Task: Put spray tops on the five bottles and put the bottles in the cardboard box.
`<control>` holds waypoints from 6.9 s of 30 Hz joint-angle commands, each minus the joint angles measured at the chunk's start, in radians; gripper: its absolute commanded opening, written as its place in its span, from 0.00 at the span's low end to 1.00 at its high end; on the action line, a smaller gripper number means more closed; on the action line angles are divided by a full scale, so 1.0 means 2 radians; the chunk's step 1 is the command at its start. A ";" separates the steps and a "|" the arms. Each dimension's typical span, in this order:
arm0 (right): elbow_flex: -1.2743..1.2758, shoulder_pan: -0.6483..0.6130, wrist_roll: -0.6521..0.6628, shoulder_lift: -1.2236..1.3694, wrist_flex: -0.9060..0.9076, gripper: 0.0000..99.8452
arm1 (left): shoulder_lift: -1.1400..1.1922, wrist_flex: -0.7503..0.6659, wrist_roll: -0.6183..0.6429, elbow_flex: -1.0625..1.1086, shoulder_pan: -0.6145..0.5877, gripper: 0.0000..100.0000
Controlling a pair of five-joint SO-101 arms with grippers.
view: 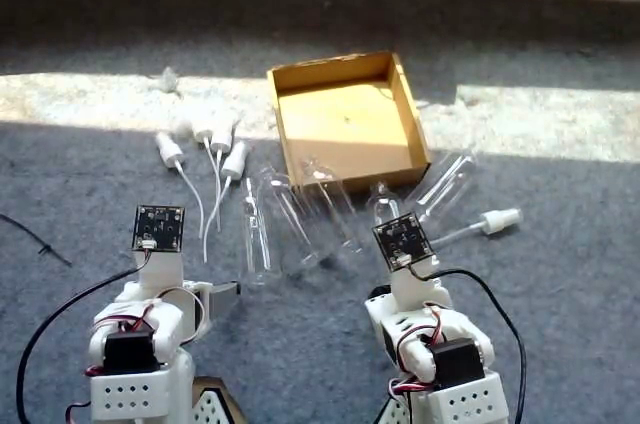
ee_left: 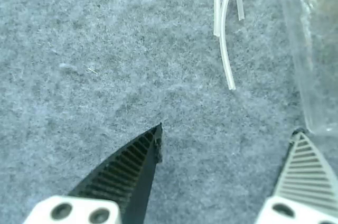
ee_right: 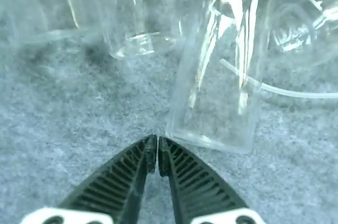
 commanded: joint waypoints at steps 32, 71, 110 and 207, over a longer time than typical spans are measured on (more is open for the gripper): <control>0.087 0.005 0.001 -0.005 0.003 0.00 | -0.004 0.002 0.005 0.010 -0.004 0.34; 0.087 0.005 0.001 -0.005 0.003 0.00 | -0.004 0.002 0.005 0.010 -0.004 0.34; -0.021 0.132 0.158 -0.003 -0.128 0.00 | -0.004 0.002 0.005 0.010 -0.004 0.34; -0.870 0.047 -0.045 0.919 0.159 0.09 | -0.004 0.002 0.005 0.010 -0.004 0.34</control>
